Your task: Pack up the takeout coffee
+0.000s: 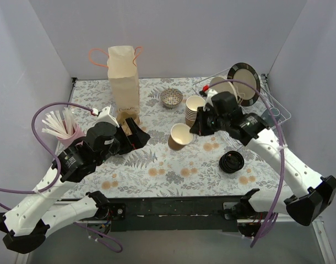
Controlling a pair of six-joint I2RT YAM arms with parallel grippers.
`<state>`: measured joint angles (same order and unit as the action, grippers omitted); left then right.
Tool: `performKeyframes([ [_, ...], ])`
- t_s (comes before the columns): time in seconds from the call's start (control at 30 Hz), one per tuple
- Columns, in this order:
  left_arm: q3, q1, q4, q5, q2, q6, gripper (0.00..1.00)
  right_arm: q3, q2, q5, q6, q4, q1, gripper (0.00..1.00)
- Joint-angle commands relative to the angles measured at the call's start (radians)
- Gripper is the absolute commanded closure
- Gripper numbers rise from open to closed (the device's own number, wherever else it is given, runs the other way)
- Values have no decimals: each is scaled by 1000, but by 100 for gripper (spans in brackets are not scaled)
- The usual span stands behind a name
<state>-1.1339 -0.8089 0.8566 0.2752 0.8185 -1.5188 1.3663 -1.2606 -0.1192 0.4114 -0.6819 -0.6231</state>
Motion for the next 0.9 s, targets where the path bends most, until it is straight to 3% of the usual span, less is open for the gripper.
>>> performKeyframes([
  [0.0,25,-1,16,-19,8,-12,2,-198,82,79,101,122,-82,99],
  [0.13,52,-1,16,-19,8,-43,2,-378,109,223,171,237,-200,99],
  [0.27,75,-1,21,-28,10,-78,2,-423,72,360,211,323,-323,99],
  [0.57,106,-1,39,-53,-4,-118,2,-427,-39,513,234,390,-400,99],
  [0.73,123,-1,29,-57,-24,-130,2,-412,-82,599,268,343,-421,98],
  [0.87,117,-1,32,-62,-15,-124,2,-386,-105,635,288,290,-422,82],
])
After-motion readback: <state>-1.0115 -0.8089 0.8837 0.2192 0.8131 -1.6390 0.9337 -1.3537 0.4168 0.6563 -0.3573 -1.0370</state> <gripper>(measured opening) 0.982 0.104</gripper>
